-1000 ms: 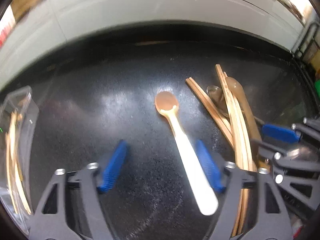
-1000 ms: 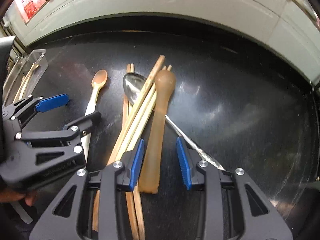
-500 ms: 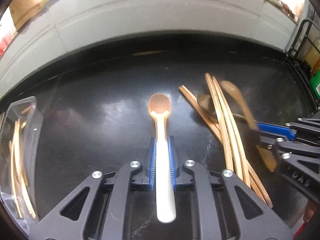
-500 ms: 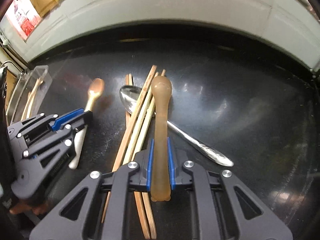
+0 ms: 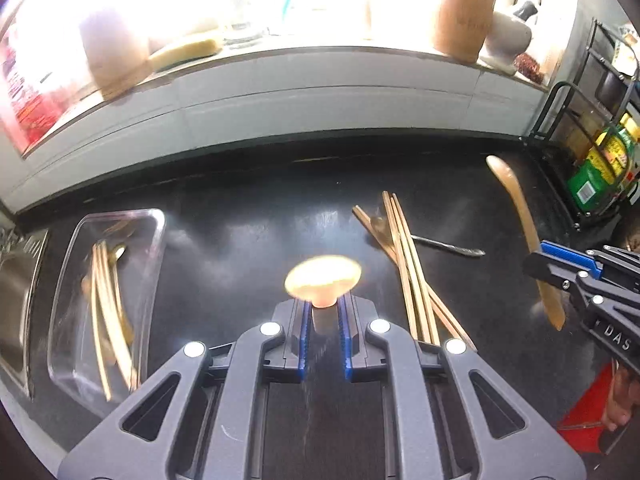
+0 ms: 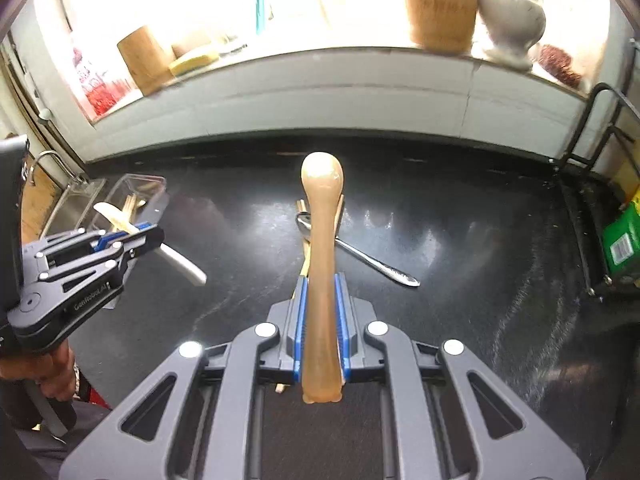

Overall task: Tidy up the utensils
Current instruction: 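Carry both spoons over the clear tray, then open both tools to release the spoons into the tray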

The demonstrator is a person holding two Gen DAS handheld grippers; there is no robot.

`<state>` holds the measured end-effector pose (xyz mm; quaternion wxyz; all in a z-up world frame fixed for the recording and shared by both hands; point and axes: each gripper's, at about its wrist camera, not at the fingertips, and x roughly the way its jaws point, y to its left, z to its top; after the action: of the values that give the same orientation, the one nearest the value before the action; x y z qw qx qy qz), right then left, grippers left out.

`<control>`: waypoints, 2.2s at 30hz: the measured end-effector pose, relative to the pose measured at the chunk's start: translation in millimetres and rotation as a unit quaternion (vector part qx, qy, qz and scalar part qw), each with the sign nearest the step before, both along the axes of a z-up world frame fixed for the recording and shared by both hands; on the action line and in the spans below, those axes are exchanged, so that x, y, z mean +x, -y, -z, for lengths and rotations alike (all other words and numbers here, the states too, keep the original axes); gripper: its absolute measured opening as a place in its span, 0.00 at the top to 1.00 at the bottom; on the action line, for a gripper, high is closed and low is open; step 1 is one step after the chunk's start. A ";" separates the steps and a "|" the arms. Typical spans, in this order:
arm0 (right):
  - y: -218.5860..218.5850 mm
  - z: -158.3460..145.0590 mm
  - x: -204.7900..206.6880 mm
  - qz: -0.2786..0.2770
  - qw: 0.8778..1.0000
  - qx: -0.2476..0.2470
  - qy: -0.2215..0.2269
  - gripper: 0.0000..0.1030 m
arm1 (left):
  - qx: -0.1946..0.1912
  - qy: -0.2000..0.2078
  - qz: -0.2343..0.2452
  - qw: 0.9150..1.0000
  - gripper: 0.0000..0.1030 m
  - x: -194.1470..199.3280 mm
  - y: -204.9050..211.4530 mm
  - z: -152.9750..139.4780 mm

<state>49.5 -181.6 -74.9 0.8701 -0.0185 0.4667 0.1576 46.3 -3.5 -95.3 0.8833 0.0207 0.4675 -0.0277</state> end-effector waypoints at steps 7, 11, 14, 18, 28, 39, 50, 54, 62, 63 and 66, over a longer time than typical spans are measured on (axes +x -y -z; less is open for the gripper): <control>-3.1 -12.5 -28.3 0.003 1.000 0.008 0.014 0.87 | -0.018 0.009 -0.025 0.999 0.89 -29.2 -20.1 -9.8; -11.6 -15.1 -38.3 -0.008 1.000 0.003 0.016 0.87 | -0.019 0.020 -0.033 0.999 0.89 -36.9 -28.6 -14.6; -17.8 -14.1 -39.2 -0.013 1.000 0.001 0.014 0.87 | -0.020 0.020 -0.040 0.999 0.89 -40.0 -37.1 -15.4; -34.2 -10.6 -35.7 -0.024 1.000 0.002 0.006 0.87 | -0.020 0.020 -0.053 0.998 0.89 -40.5 -55.2 -18.0; -112.6 -7.6 -19.9 -0.084 0.996 0.001 -0.006 0.87 | -0.018 0.017 -0.113 0.993 0.89 -40.4 -128.2 -21.6; -246.1 2.9 1.2 -0.189 0.982 0.007 -0.026 0.87 | -0.019 0.013 -0.207 0.978 0.89 -46.5 -241.3 -22.2; -345.4 43.4 35.7 -0.220 0.971 0.022 -0.094 0.87 | -0.057 -0.016 -0.237 0.970 0.89 -33.3 -311.8 12.2; -365.6 59.9 49.9 -0.214 0.970 0.017 -0.114 0.87 | -0.072 -0.029 -0.232 0.970 0.89 -23.3 -327.3 30.6; -381.6 86.0 69.1 -0.197 0.970 0.012 -0.139 0.87 | -0.086 -0.039 -0.215 0.972 0.89 -1.1 -342.7 46.7; -382.2 88.8 72.2 -0.195 0.970 0.013 -0.143 0.87 | -0.095 -0.042 -0.212 0.972 0.89 1.4 -344.7 49.1; -383.3 95.6 82.0 -0.190 0.969 0.018 -0.158 0.85 | -0.107 -0.050 -0.207 0.971 0.87 5.5 -347.7 51.5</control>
<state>131.5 201.8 -170.4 0.7397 -0.0657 0.5831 0.3293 51.8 344.2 -146.8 0.8426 -0.1731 0.4991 0.1049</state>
